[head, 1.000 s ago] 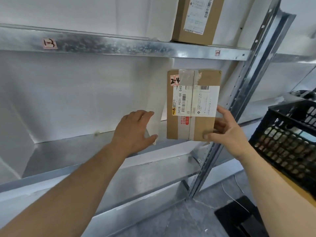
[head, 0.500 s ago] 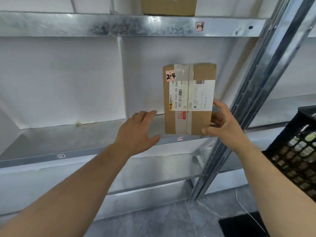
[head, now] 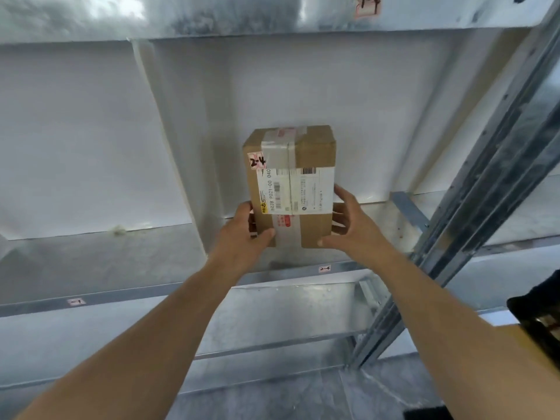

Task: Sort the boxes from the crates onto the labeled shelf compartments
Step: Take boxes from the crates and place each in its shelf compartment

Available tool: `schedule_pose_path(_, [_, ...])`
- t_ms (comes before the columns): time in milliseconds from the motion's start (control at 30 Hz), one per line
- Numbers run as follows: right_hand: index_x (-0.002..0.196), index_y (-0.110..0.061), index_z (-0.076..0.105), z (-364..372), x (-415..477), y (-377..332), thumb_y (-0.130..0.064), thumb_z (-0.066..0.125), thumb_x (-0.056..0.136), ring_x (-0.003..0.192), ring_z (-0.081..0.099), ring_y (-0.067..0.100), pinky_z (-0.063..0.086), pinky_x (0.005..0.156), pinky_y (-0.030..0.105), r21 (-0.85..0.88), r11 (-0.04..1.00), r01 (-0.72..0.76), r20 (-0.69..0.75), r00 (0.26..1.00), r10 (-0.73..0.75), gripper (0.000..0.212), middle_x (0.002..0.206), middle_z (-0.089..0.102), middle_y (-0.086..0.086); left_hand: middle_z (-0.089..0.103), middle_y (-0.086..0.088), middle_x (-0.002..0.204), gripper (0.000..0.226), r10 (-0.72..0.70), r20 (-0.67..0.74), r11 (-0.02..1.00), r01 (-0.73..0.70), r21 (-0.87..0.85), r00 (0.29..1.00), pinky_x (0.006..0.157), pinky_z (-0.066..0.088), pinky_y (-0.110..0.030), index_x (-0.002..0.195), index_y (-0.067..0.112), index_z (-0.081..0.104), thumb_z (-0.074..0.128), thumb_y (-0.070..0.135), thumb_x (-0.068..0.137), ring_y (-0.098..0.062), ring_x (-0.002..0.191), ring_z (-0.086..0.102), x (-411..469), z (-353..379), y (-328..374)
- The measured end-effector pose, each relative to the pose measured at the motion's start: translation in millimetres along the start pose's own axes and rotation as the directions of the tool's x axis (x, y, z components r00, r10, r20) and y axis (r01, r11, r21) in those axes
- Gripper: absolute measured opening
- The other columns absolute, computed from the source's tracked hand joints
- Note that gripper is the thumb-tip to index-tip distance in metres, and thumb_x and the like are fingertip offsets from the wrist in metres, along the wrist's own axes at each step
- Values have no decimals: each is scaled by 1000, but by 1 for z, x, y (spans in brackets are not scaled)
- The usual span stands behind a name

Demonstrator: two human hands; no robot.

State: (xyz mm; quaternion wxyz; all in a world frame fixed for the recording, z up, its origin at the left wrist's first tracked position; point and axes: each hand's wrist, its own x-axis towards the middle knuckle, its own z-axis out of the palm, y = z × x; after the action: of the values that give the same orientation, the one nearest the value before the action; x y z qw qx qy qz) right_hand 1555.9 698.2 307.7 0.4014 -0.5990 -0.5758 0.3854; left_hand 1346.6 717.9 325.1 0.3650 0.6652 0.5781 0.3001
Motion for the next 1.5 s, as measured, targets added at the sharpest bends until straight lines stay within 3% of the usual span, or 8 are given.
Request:
schedule_pose_path(267, [148,-29,16,43,28,20,3,72,80,134,43,19,47,98,33,-102,994,-49,33,998,52,94,147,40,-3,53,6,136,47,-93,-29,994,94,48,995,99,48,-46,130,31,34,59,15,93,-21,124,53,26,14,-40])
schedule_pose_path(567, [143,-29,25,48,40,39,8,67,80,115,45,7,45,72,9,-193,981,-30,46,998,40,84,139,47,-5,53,4,137,47,-100,-18,991,101,92,995,101,45,-46,131,28,33,59,16,93,-25,123,54,34,25,-60])
schedule_pose_path(733, [143,-30,25,49,32,36,4,71,78,127,46,17,49,91,24,-222,974,-45,68,996,62,86,143,44,-4,52,3,137,53,-114,-14,990,115,79,993,101,46,-43,136,27,32,60,15,93,-24,123,54,28,23,-59])
schedule_pose_path(833, [144,-31,24,45,20,32,-20,76,67,126,48,23,50,99,42,-292,955,-50,35,997,63,94,143,42,-2,52,0,134,59,-104,-24,986,106,129,994,98,48,-43,140,25,26,59,21,92,-27,115,57,14,20,-58])
schedule_pose_path(933, [142,-27,26,39,2,23,-19,77,73,119,44,13,43,95,27,-393,917,-61,-9,998,63,87,135,40,-6,46,-1,135,64,-40,-31,954,47,295,999,91,52,-48,140,28,20,61,27,90,-29,108,58,-11,17,-56])
schedule_pose_path(1033, [140,-27,32,41,-25,19,-25,74,81,115,44,11,43,88,23,-538,841,-50,-44,999,31,72,137,39,-4,39,-1,146,63,17,-16,919,-9,395,1000,98,47,-46,142,27,22,59,35,91,-28,122,51,-42,12,-50])
schedule_pose_path(1200, [135,-29,42,74,-67,-4,-40,60,90,120,52,14,46,96,29,-753,651,95,148,989,26,49,141,45,-5,45,5,142,57,118,-40,811,-73,581,992,107,37,-35,139,27,32,51,52,91,-18,127,44,-93,-10,-59])
schedule_pose_path(1500, [140,-31,42,185,-80,-76,-41,56,93,127,47,17,41,102,31,-676,568,470,481,865,-142,50,145,42,-7,35,6,151,67,-31,-275,708,215,673,961,114,24,-35,146,29,29,45,62,89,-18,139,32,-161,-101,-122])
